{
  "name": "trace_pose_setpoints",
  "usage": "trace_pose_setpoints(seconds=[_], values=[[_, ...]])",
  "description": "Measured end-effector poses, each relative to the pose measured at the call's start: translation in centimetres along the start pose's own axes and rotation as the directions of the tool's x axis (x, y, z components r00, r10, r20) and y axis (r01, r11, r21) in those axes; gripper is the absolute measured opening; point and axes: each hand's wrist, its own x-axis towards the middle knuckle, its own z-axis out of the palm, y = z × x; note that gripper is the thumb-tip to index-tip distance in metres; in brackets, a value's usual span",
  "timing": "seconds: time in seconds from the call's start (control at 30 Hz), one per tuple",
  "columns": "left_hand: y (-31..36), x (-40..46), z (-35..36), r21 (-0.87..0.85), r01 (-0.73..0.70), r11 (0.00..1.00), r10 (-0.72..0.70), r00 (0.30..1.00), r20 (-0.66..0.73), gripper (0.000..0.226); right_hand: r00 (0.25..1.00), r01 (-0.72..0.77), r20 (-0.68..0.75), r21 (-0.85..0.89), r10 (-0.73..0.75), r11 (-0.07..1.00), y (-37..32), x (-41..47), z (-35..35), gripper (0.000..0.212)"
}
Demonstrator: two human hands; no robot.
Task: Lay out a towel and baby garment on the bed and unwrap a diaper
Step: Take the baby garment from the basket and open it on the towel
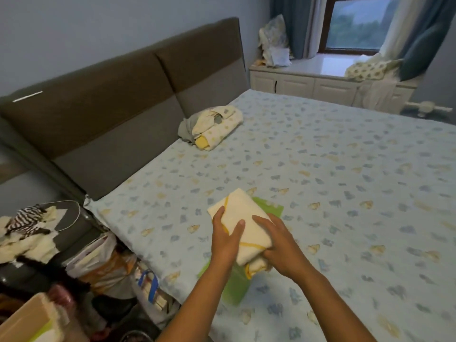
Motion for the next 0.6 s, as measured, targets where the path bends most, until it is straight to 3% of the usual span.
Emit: trace_pose_setpoints(seconds=[0.13,0.27,0.33,0.47,0.57,0.6], values=[[-1.5,7.2,1.0,-0.123,0.08,0.989,-0.081,0.997,-0.003,0.051,0.995,-0.015,-0.1,-0.082,0.006,0.996,2.7,6.4,2.0,0.093],[-3.2,12.6,3.0,-0.235,0.14,0.962,-0.138,0.99,0.029,0.046,0.952,-0.076,-0.306,-0.209,0.009,0.975,5.2,10.6,3.6,0.079],[-4.1,15.1,4.4,-0.242,0.154,0.958,-0.154,0.988,0.018,0.045,0.943,-0.099,-0.333,-0.216,0.022,0.971,7.1,12.8,4.3,0.075],[-7.1,20.3,7.4,-0.166,0.158,0.973,-0.162,0.987,-0.009,0.038,0.924,-0.134,-0.358,0.025,0.134,0.991,11.9,17.1,5.6,0.05],[-10.9,24.6,9.8,-0.094,0.066,0.993,-0.066,0.998,0.0,0.033,0.877,-0.158,-0.404,0.27,0.26,0.95,16.2,21.0,6.9,0.045],[-12.4,25.9,10.6,-0.079,0.039,0.996,-0.038,0.999,0.009,0.034,0.866,-0.199,-0.388,0.312,0.316,0.929,17.7,22.4,7.2,0.035]])
